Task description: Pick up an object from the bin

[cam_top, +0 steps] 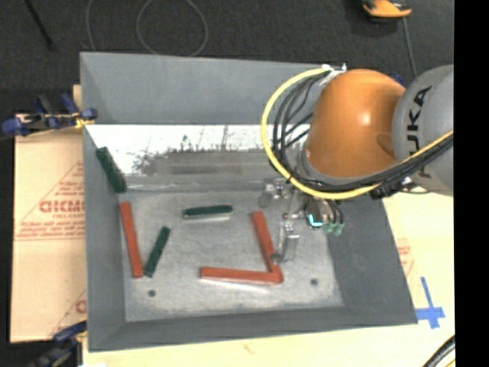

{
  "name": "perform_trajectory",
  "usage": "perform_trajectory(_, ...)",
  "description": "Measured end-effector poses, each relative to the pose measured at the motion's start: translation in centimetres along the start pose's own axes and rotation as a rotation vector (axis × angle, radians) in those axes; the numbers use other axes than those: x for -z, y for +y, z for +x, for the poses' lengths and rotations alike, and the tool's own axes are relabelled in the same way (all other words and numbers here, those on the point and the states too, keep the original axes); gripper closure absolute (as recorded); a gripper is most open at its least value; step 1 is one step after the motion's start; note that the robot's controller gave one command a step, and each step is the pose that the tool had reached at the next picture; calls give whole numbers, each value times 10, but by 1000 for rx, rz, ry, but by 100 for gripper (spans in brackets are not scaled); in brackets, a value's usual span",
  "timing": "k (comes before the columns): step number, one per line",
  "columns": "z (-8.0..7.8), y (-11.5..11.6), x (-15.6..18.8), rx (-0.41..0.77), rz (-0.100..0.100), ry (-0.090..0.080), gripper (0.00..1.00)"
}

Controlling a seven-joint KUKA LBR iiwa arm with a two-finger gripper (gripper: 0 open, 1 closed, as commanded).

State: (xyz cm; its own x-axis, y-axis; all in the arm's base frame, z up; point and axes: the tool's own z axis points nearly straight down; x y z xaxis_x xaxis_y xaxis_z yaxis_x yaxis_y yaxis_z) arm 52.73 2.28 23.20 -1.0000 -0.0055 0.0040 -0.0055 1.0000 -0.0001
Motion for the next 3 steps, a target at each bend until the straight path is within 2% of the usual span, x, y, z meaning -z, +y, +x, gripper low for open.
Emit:
perform_trajectory(1, 8, 0, -111, -58, -1, 1, 0)
perform_trajectory(2, 48, 17, -161, 19, 0, -19, 0)
perform_trajectory(3, 51, 16, -162, 18, 0, -9, 100)
